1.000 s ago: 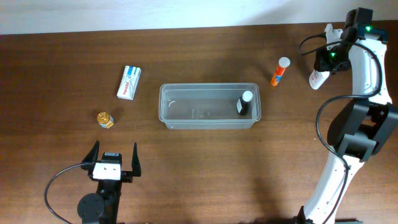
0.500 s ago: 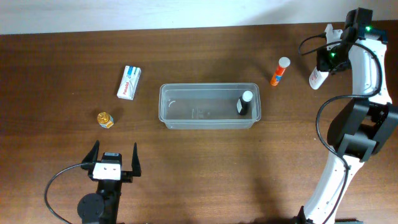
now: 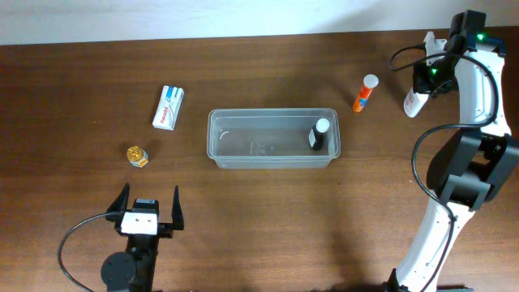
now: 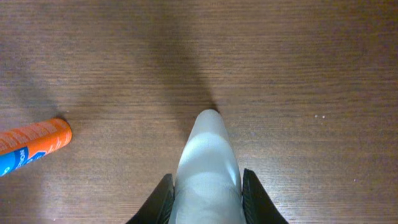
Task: Pack container
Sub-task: 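Lower the right gripper and grasp the white spray bottle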
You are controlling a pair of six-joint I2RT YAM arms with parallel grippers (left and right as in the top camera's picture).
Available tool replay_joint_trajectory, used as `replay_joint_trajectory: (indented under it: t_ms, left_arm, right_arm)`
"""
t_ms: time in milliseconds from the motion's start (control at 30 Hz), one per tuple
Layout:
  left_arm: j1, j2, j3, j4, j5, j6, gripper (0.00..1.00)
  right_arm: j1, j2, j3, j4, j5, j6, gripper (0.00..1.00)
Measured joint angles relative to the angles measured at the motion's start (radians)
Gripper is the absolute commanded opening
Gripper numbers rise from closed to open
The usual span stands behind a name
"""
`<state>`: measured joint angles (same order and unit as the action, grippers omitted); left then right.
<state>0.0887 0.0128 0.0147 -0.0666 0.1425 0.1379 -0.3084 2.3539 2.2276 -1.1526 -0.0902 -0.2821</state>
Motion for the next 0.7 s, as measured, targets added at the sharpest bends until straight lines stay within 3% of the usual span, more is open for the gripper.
replay_joint_trajectory:
  t_ms: [367,700]
  left_arm:
    - [0.0,0.0,0.0,0.0,0.0,0.0,0.99]
    - [0.0,0.0,0.0,0.0,0.0,0.0,0.99]
  right_arm:
    - [0.0,-0.038,0.076,-0.119,-0.059,0.047,0.18]
    - [0.0,-0.308,0.106,-0.244,-0.088,0.124,0.18]
